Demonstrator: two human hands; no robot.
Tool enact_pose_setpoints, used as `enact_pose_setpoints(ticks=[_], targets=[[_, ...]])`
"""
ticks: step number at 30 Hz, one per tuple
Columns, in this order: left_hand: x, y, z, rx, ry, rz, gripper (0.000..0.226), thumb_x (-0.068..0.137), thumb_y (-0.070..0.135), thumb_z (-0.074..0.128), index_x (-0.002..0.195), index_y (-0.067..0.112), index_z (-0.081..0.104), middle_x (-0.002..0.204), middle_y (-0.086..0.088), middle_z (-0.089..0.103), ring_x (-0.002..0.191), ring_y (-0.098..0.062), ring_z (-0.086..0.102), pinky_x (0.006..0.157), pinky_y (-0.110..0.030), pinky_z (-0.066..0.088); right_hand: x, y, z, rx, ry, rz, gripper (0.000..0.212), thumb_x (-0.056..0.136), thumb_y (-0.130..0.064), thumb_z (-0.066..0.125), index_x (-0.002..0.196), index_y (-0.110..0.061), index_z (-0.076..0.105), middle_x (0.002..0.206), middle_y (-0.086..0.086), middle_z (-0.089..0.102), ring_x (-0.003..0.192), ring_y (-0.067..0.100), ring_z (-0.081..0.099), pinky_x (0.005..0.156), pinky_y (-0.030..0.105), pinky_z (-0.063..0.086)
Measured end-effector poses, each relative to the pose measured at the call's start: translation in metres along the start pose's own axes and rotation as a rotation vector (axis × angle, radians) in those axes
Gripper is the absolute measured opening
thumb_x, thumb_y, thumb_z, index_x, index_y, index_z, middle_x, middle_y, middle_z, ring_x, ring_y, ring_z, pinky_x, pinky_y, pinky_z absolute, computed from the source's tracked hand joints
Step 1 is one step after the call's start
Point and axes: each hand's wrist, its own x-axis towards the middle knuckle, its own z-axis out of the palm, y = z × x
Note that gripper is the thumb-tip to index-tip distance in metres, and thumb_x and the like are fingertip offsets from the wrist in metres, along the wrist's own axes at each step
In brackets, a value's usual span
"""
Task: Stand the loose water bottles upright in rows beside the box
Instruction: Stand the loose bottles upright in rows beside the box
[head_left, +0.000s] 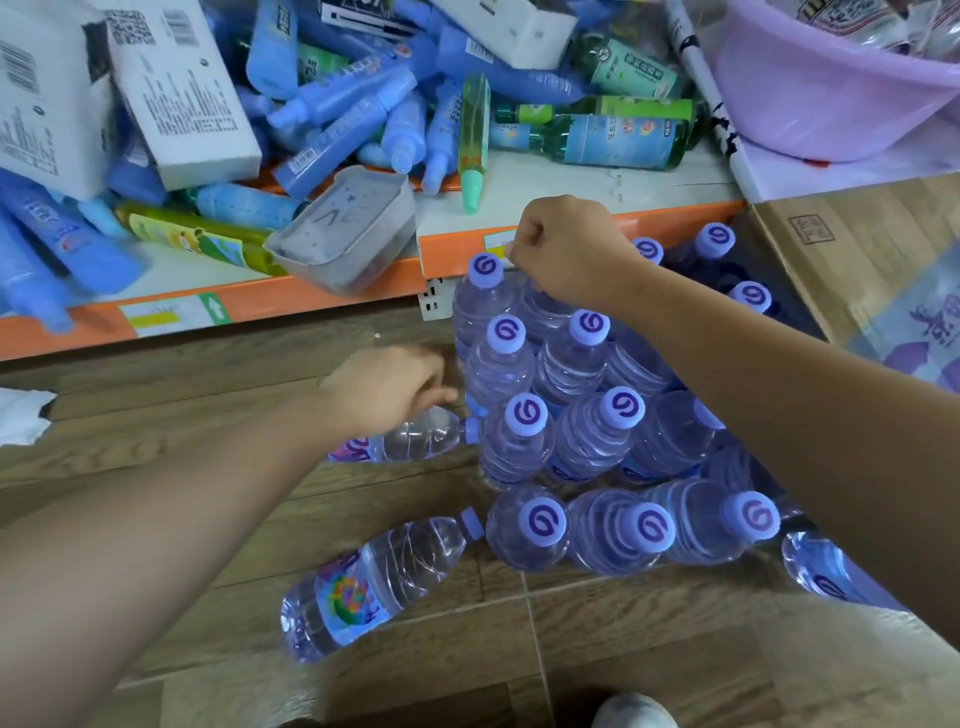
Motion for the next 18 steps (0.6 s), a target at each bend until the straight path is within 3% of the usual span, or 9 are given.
enact_pose_setpoints(ticks=[2,4,6,8,11,13,16,18], targets=[[-0.001,-0.004,0.023,-0.014,-0.195,0.001,0.016,0.093,0.030,0.050,0.096,0.017,0.059,0.110,0.001,0.061,0.102,-0.021,0.059,0.080,-0.033,0.049,0.000,-0.006,-0.001,-0.026,-0.064,0.005,0.019,0.087,-0.017,0.050,0.071,-0.009,0.046,0.081,0.013,0.053,0.073,0.022,0.044,0.064,0.028,0.037],[0.002,0.002,0.035,-0.027,-0.255,0.021,0.022,0.092,0.025,0.050,0.111,0.019,0.059,0.124,0.001,0.053,0.115,-0.022,0.055,0.089,-0.035,0.048,-0.003,-0.015,-0.004,-0.025,-0.189,-0.006,0.025,0.084,-0.015,0.050,0.062,-0.009,0.040,0.068,0.011,0.045,0.060,0.019,0.037,0.052,0.024,0.032],[0.007,0.012,0.044,0.027,-0.254,0.073,0.040,0.093,0.034,0.049,0.130,0.020,0.048,0.136,0.000,0.044,0.123,-0.026,0.049,0.096,-0.037,0.045,-0.006,-0.022,-0.005,0.006,-0.339,-0.020,0.019,0.085,-0.012,0.049,0.067,-0.005,0.051,0.062,0.010,0.054,0.051,0.019,0.047,0.041,0.017,0.038],[0.012,0.018,0.054,0.096,-0.286,0.076,0.053,0.093,0.039,0.049,0.139,0.017,0.035,0.141,-0.004,0.043,0.127,-0.029,0.046,0.099,-0.039,0.041,-0.009,-0.028,-0.001,0.050,-0.457,-0.031,0.016,0.087,-0.010,0.050,0.080,0.001,0.059,0.065,0.007,0.064,0.051,0.017,0.058,0.041,0.012,0.046],[0.017,0.027,0.065,0.188,-0.280,0.032,0.041,0.093,0.022,0.045,0.131,0.011,0.034,0.130,-0.014,0.053,0.117,-0.037,0.052,0.091,-0.044,0.045,-0.012,-0.036,0.009,0.052,-0.569,-0.076,0.024,0.088,-0.011,0.050,0.095,0.007,0.065,0.072,0.005,0.070,0.060,0.019,0.067,0.052,0.017,0.055],[0.019,0.028,0.063,0.239,-0.272,0.085,0.036,0.092,0.018,0.045,0.127,0.011,0.038,0.130,-0.010,0.052,0.116,-0.035,0.053,0.087,-0.041,0.045,-0.016,-0.044,0.016,0.077,-0.630,-0.106,0.025,0.089,-0.008,0.047,0.099,0.006,0.066,0.079,0.008,0.071,0.064,0.019,0.068,0.057,0.015,0.056],[0.027,0.001,0.050,0.231,-0.257,0.033,0.040,0.083,0.041,0.050,0.115,0.016,0.052,0.120,-0.003,0.056,0.096,-0.023,0.054,0.071,-0.025,0.042,-0.025,-0.058,0.029,0.093,-0.738,-0.161,0.027,0.089,-0.004,0.044,0.101,0.004,0.067,0.090,0.012,0.074,0.072,0.022,0.072,0.068,0.016,0.056],[0.031,-0.015,0.032,0.115,-0.258,-0.064,0.039,0.078,0.045,0.056,0.103,0.016,0.061,0.113,-0.005,0.065,0.077,-0.016,0.051,0.054,-0.010,0.037,-0.031,-0.069,0.042,0.016,-0.875,-0.203,0.028,0.090,-0.005,0.046,0.106,0.005,0.067,0.100,0.015,0.073,0.067,0.018,0.068,0.071,0.018,0.055]])
